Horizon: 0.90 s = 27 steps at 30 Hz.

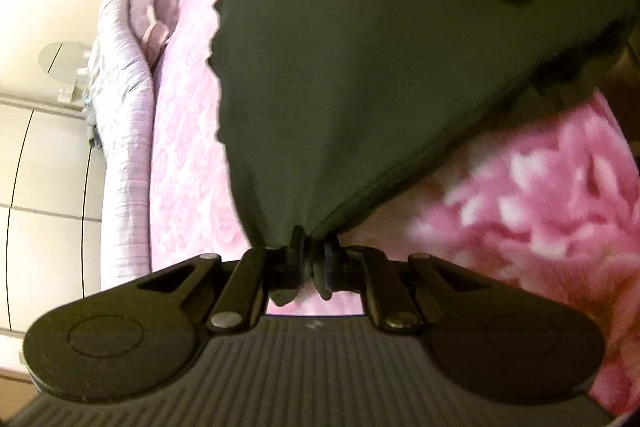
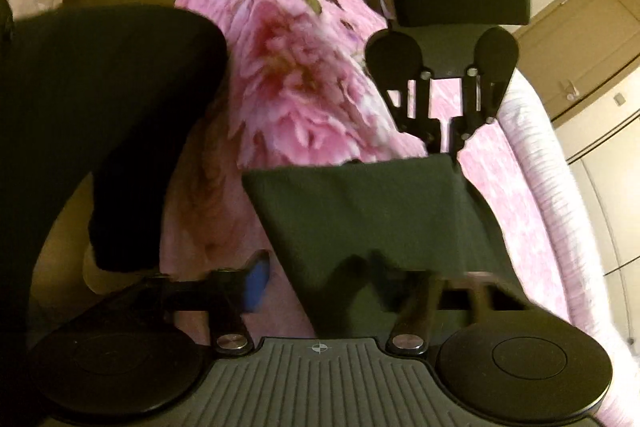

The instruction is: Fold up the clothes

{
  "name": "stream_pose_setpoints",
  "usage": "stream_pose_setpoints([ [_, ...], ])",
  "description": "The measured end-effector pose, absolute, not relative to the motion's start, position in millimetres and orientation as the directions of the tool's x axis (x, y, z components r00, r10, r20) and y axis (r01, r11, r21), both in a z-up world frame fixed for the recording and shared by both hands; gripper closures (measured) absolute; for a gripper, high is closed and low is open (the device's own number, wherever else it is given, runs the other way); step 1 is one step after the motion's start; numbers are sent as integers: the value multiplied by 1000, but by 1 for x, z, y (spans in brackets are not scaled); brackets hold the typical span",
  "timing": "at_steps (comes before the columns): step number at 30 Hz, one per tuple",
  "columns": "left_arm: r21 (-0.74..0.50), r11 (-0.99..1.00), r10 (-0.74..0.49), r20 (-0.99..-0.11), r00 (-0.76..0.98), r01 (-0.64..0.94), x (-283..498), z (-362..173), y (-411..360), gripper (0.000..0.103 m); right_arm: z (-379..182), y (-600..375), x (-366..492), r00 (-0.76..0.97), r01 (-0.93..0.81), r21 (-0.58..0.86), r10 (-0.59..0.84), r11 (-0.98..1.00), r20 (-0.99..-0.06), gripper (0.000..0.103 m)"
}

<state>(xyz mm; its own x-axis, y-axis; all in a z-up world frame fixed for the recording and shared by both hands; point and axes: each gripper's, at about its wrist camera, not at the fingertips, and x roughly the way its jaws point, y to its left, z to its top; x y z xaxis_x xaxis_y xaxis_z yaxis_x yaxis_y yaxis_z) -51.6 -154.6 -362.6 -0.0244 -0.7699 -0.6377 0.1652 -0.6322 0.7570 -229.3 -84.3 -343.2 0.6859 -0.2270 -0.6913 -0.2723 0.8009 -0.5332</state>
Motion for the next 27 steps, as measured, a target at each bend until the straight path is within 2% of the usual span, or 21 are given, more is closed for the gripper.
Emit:
stream_pose_setpoints([
  [3, 774, -588, -800, -599, -32, 233, -61, -330, -166, 96, -319, -102, -237, 745, -167, -440, -179, 883, -643, 99],
  [7, 788, -537, -835, -548, -55, 301, -92, -273, -210, 96, -277, -137, -273, 847, 37, -291, -184, 956, -499, 99],
  [12, 806, -533, -843, -530, -88, 258, -148, -228, -262, 96, -246, -186, -334, 890, 294, -152, -328, 944, -317, 99],
  [15, 814, -548, -836, -534, -122, 194, -198, -216, -310, 96, -244, -219, -378, 859, 450, -45, -446, 892, -252, 99],
  [18, 803, -584, -809, -565, -161, 115, -252, -227, -354, 96, -257, -253, -418, 802, 573, 74, -541, 816, -252, 99],
  [23, 745, -667, -729, -646, -227, 24, -328, -288, -415, 95, -294, -294, -466, 707, 699, 202, -620, 686, -341, 99],
  [25, 713, -701, -696, -680, -228, 15, -349, -319, -435, 92, -310, -309, -484, 678, 729, 254, -621, 636, -393, 99],
  [27, 695, -715, -691, -688, -222, 72, -347, -327, -444, 85, -326, -327, -495, 668, 741, 339, -587, 579, -457, 99],
])
